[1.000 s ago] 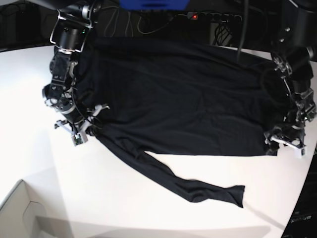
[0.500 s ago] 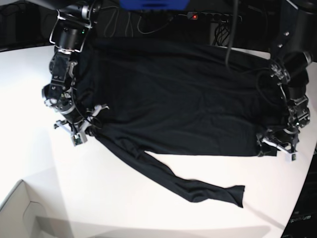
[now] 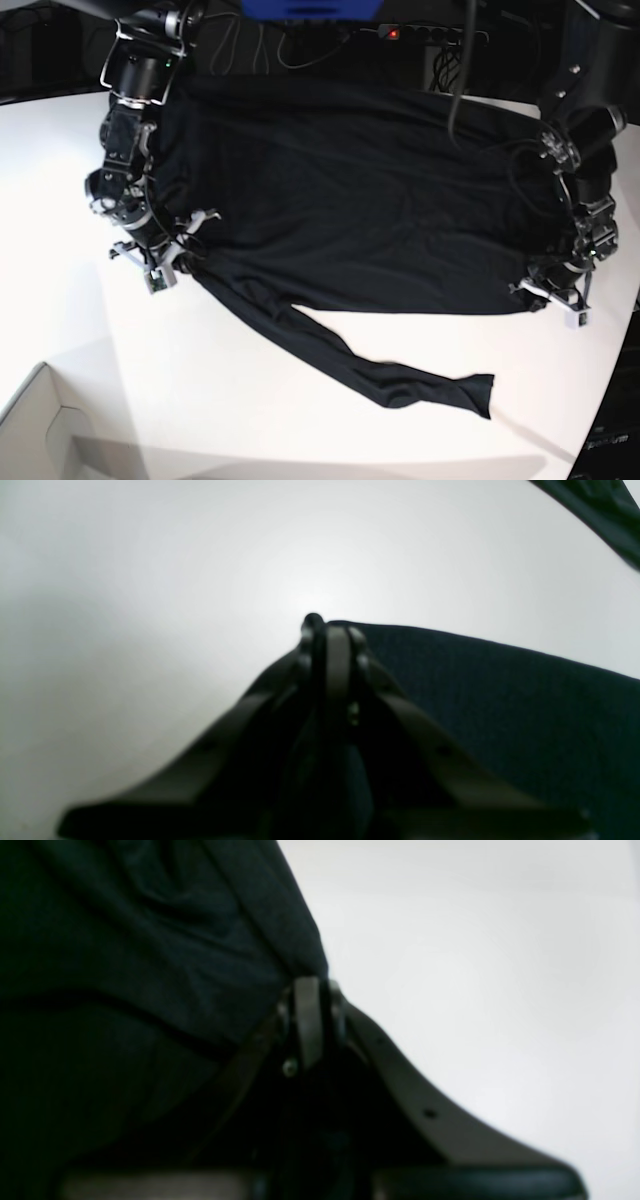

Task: Layout the t-shirt on the table in an organized manner, then fold the t-shirt properly
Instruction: 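Grasp the shirt's side edges at mid-length with both grippers, then fold the grasped half over onto the collar half with both grippers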

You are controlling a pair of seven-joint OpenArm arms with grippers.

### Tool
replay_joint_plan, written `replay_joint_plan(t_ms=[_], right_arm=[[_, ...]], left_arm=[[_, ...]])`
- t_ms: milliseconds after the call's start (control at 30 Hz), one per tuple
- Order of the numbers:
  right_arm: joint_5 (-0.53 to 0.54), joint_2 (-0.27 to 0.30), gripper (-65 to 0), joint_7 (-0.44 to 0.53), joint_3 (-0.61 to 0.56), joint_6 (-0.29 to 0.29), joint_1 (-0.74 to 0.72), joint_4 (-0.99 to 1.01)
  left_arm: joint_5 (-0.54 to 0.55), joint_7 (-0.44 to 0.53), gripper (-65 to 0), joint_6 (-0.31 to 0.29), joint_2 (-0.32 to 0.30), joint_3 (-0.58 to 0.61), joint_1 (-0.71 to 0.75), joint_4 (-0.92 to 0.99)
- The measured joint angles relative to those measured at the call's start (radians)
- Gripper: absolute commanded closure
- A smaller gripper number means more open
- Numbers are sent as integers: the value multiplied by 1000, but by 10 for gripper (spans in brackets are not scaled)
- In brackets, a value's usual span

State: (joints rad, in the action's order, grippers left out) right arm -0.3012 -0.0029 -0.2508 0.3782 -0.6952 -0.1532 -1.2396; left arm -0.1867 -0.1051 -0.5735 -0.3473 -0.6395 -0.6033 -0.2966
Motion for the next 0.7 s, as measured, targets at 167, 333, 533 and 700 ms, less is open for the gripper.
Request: replay_joint_plan(t_ms=[167,333,533,700], right_arm=[[-2,0,0,-5,1,0,15,-72],[93,1,0,1,1,0,44,-163],[96,0,0,-9,0,-4,114,-256],[96,0,0,-8,0,-4,171,-322]], left_arm=[[16,-40,-1,-18,0,-6,0,-9],[87,-227,-1,-23,1,-47,68,-191],[213,-384,-1,-20,35,-48,203,-505],[333,-488,-1,-23,42,-44,268,-716]])
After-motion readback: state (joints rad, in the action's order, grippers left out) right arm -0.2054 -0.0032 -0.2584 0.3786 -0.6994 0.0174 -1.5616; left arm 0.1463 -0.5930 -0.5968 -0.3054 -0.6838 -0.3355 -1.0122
